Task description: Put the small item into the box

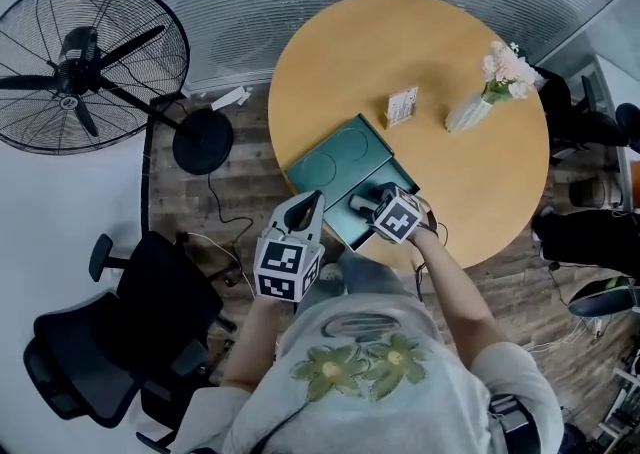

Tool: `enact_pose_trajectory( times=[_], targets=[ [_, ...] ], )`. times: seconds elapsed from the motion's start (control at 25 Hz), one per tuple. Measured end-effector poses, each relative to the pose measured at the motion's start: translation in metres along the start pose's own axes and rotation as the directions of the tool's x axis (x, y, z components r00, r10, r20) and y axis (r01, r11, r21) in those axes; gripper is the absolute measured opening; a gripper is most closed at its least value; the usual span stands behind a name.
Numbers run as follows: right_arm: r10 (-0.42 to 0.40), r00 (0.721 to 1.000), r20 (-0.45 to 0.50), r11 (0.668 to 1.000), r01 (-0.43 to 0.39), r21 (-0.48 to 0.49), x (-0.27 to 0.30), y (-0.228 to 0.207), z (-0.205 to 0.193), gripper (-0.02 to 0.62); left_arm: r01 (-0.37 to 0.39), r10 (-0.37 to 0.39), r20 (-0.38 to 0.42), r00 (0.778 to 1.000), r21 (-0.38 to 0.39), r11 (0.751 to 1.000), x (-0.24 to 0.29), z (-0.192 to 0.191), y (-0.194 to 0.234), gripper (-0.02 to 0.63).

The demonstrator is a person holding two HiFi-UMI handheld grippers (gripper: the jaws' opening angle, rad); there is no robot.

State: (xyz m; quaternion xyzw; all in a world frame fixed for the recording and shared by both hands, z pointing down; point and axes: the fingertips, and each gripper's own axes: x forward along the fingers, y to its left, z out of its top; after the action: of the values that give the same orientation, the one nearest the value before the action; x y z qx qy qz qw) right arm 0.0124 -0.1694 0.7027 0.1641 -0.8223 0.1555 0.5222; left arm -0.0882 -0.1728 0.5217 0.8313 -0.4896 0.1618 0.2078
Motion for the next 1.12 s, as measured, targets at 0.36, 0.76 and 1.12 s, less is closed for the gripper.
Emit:
enact_pose_trajectory(
  times=[0.36, 0.76, 1.12],
  targets=[
    [0.015, 0.984, 0.177, 0.986, -0.044, 0.159, -0.057, 0.011, 0.026, 0.172, 0.020, -0.021, 0.027, 0.999, 0.020, 1.000, -0.002, 0.011, -0.009, 0.002],
    [-0.170, 0.880, 0.444, 0.949, 0.025, 0.314, -0.132, -0.003, 0.058, 0.042, 0.046, -0.049, 0.054, 0.997, 0.050, 0.998, 0.000, 0.026, -0.025, 0.002],
    [-0.323, 0.727, 0.606, 0.918, 0.086, 0.386, -0.191, -0.005, 0.075, 0.000, 0.058, -0.064, 0.081, 0.995, 0.073, 0.996, -0.001, 0.037, -0.039, 0.002]
  ],
)
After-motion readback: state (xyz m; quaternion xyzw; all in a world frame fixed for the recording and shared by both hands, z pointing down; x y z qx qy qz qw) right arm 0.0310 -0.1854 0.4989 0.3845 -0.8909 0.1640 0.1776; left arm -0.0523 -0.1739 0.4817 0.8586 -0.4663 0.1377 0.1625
